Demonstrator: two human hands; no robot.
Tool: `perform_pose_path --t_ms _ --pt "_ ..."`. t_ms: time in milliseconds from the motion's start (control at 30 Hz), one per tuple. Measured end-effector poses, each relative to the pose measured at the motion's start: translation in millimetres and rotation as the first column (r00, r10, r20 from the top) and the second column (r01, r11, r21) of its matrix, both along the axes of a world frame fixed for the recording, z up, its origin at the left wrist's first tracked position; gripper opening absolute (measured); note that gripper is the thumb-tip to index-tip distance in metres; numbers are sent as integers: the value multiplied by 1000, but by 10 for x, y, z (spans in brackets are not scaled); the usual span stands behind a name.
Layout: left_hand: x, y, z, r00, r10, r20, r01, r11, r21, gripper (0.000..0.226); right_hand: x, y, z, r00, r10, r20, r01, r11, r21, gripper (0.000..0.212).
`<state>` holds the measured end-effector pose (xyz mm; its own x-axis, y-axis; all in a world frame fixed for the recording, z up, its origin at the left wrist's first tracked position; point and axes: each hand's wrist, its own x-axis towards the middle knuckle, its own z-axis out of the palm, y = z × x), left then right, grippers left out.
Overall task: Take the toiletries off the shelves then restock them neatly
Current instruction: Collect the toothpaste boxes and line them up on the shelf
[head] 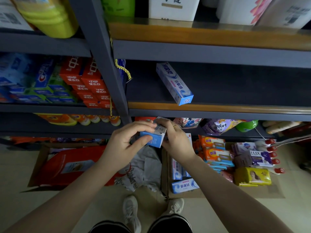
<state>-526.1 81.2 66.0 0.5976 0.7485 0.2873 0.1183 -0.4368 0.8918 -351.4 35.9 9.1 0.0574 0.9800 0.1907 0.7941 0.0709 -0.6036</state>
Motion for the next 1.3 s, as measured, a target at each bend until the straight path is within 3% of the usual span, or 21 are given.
perform_pose_path --t_ms 233,267,367,467,567,633,700,767,867,967,1100,1233,1300 --pt "109 31 72 994 83 -69 -92 985 -147 20 19 6 93 997 58 57 -60 998 24 37" --pt "117 58 79 989 87 -118 -100 989 -110 21 36 2 111 994 74 79 -76 997 16 34" --pt "100 143 84 950 114 -291 -48 973 224 32 89 6 212 982 143 123 -127 983 -131 41" --pt "33 210 146 886 45 -462 79 966 245 57 140 60 297 915 283 287 -233 952 -197 69" --pt "-17 320 224 800 52 -598 108 967 229 52 190 155 399 859 375 348 -274 912 -305 73" --pt "-42 365 261 850 80 -521 -39 995 90 27 239 221 491 922 322 216 -269 933 -239 69" --pt "-83 371 223 891 230 -391 -298 946 -123 6 320 299 497 987 160 33 -160 987 -11 57" --pt "-109 333 159 876 405 -264 -482 767 -424 10 448 398 469 983 -90 -159 106 990 93 40" --pt "-107 244 65 815 555 -165 -464 455 -760 15 674 511 384 843 -423 -331 440 897 -26 22" --pt "-4 121 -79 767 622 -159 -433 319 -843 17 791 606 284 869 -430 -244 397 901 -177 31" --pt "276 84 -217 721 685 -105 -375 258 -890 12 734 737 252 963 -256 -84 233 949 -213 46" --pt "617 205 -178 748 661 59 -248 360 -899 11 721 798 245 956 -295 -7 290 943 -162 40" --pt "767 300 -180 769 635 71 -259 411 -874 25 743 779 227 947 -315 60 321 935 -154 39"
